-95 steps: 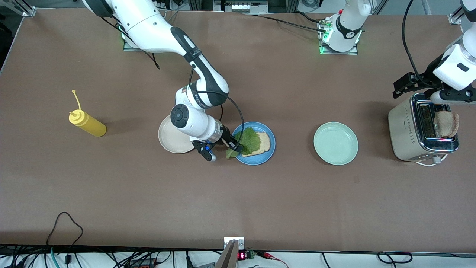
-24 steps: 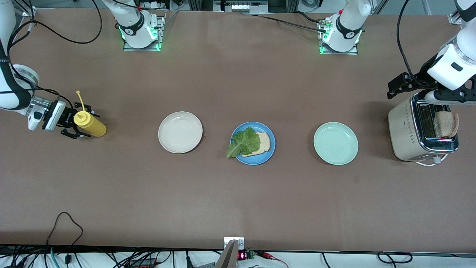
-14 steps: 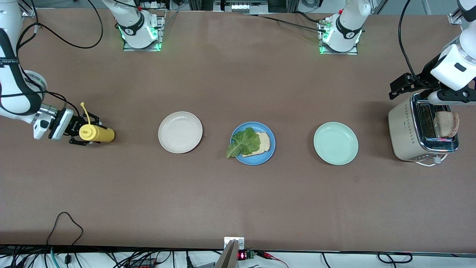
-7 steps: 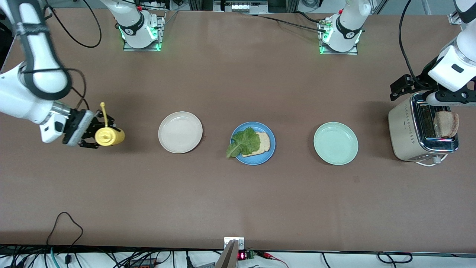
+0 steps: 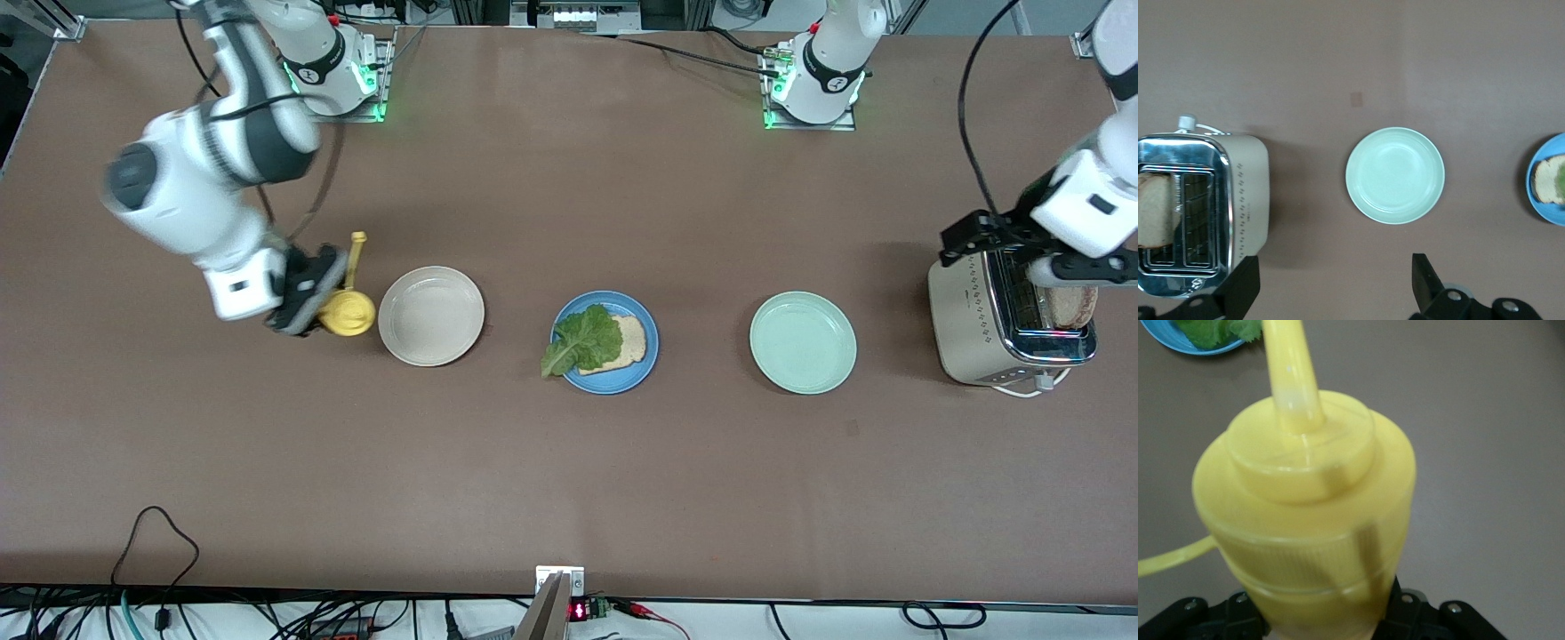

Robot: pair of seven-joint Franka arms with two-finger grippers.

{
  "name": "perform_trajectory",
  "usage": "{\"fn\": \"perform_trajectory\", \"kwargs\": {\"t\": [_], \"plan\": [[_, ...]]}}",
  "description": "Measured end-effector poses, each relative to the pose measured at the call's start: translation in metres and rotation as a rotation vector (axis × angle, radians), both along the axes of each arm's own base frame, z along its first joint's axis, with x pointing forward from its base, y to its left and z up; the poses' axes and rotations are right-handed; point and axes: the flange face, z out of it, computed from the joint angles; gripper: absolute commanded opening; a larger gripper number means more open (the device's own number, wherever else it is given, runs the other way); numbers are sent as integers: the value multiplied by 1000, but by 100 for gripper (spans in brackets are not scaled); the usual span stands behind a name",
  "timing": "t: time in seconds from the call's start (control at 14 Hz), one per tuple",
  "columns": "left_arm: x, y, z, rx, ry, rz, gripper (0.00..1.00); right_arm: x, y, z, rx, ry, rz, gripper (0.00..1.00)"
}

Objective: Make sandwich in blue plate with both arms
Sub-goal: 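Lift the mustard bottle and carry it toward the blue plate, then carry the mustard bottle back to its starting spot with the right gripper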

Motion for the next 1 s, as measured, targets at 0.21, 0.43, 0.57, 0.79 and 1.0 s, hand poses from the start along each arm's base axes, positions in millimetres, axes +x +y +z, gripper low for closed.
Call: {"fn": "perform_trajectory", "kwargs": {"t": [0.21, 0.43, 0.57, 0.79, 1.0], "plan": [[1, 24, 4, 0, -9, 41, 100, -32, 78, -1, -119, -53, 26, 0], [4, 32, -3, -1, 4, 54, 100, -62, 133, -23, -189, -74, 69, 0], [7, 46, -14, -3, 23, 76, 100, -74, 161, -45, -240, -74, 90, 0], [11, 75, -35, -6, 57, 119, 100, -68, 198, -72, -355, -68, 119, 0], [14, 86, -46, -4, 75, 133, 100, -54, 230, -106, -419, -82, 132, 0]]}}
